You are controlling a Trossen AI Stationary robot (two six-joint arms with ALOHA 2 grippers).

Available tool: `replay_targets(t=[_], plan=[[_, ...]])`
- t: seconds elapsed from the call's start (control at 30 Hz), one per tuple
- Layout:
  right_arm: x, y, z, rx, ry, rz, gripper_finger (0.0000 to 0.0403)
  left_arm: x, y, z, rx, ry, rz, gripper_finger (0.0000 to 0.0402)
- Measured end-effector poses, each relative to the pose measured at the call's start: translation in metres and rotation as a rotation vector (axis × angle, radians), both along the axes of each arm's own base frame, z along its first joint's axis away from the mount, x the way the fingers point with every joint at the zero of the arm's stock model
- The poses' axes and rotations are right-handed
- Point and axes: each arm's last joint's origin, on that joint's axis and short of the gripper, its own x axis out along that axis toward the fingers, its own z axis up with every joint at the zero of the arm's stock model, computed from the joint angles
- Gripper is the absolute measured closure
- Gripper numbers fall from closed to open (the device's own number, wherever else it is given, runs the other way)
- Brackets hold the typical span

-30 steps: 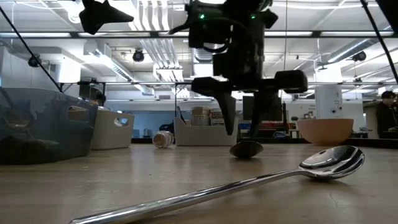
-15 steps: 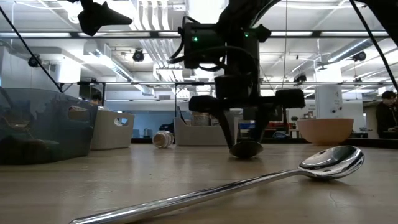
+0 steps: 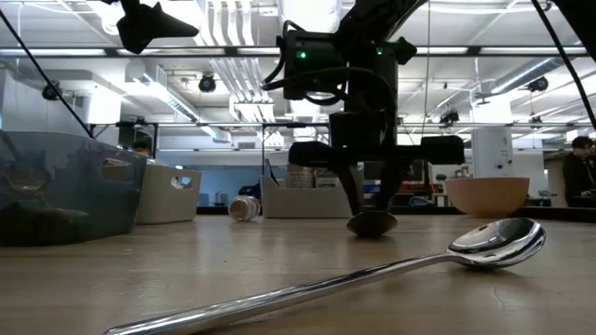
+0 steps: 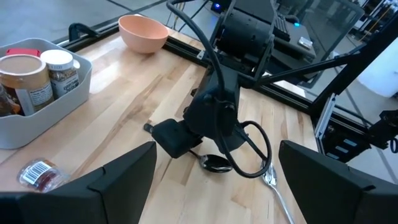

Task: Pick & Place Food Item
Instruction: Put the black spoon into the black bin

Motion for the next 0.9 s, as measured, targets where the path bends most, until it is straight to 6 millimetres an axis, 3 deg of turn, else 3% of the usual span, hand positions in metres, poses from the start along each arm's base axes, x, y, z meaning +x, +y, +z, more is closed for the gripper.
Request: replay_targets(t=[0.2,0.47,0.9], plan=[[0.001,0.000,0.000,0.072,0.000,-0.009,0.0386,0.000,0.000,0.002,-0.002,-0.006,0.000,0.0060],[0.001,0.000,-0.001,0.089,0.000,-0.081,0.0385,0.000,0.000,0.002,-0.002,-0.007,0.000,0.0060],[0.004,0.005,0.012,0.182,-0.059,-0.351,0.0388,0.000,0.000,0.002,-0.002,-0.007,0.000,0.0060]])
